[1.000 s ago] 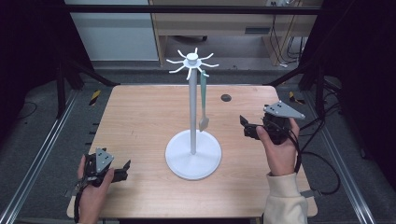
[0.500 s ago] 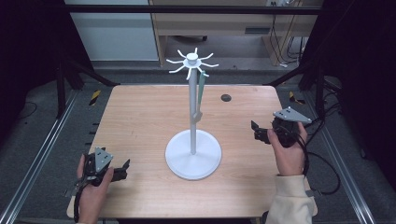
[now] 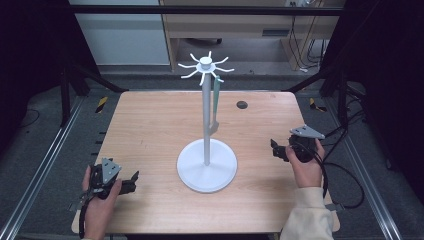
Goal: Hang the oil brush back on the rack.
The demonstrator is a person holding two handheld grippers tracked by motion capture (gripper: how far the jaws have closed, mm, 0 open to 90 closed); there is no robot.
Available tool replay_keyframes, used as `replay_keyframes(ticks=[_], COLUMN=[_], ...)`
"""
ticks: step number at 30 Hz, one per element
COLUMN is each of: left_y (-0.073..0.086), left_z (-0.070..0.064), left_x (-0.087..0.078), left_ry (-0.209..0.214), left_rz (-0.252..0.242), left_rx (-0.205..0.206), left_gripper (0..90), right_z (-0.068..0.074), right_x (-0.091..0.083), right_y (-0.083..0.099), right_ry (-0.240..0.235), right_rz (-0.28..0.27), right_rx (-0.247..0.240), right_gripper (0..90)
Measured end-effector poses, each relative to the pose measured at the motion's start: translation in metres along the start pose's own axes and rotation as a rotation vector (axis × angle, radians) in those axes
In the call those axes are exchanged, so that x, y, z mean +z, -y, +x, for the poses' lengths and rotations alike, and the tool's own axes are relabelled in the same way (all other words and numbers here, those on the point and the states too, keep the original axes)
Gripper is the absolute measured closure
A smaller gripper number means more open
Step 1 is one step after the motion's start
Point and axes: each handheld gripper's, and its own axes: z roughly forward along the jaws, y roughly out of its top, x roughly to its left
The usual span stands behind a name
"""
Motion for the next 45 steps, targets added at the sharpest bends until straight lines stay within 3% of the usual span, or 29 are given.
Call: replay_keyframes(ticks=[6, 18, 25, 31, 38, 45], left_y=[0.000, 0.000, 0.000, 0.000, 0.000, 0.000], left_z=[0.000, -0.002, -0.002, -0.003, -0.003, -0.005], left_x=[0.001, 0.002, 0.002, 0.003, 0.003, 0.004], left_ry=[0.002, 0.004, 0.005, 0.009, 0.013, 0.016], left_rz=[0.009, 0.013, 0.015, 0.019, 0.025, 0.028], left_rx=[0.000, 0.006, 0.006, 0.011, 0.015, 0.022], left_gripper=[2.8, 2.8, 2.8, 2.9, 2.9, 2.9], right_z=[-0.003, 0.005, 0.015, 0.019, 0.024, 0.029], right_x=[0.009, 0.027, 0.036, 0.040, 0.043, 0.045], right_y=[0.011, 0.028, 0.034, 0.037, 0.041, 0.045], right_ry=[-0.031, -0.043, -0.061, -0.100, -0.147, -0.193], right_rz=[0.046, 0.125, 0.146, 0.153, 0.124, 0.106], right_rx=[0.022, -0.014, -0.067, -0.072, -0.048, -0.057], right_gripper=[10.5, 11.3, 12.2, 12.2, 12.7, 12.8])
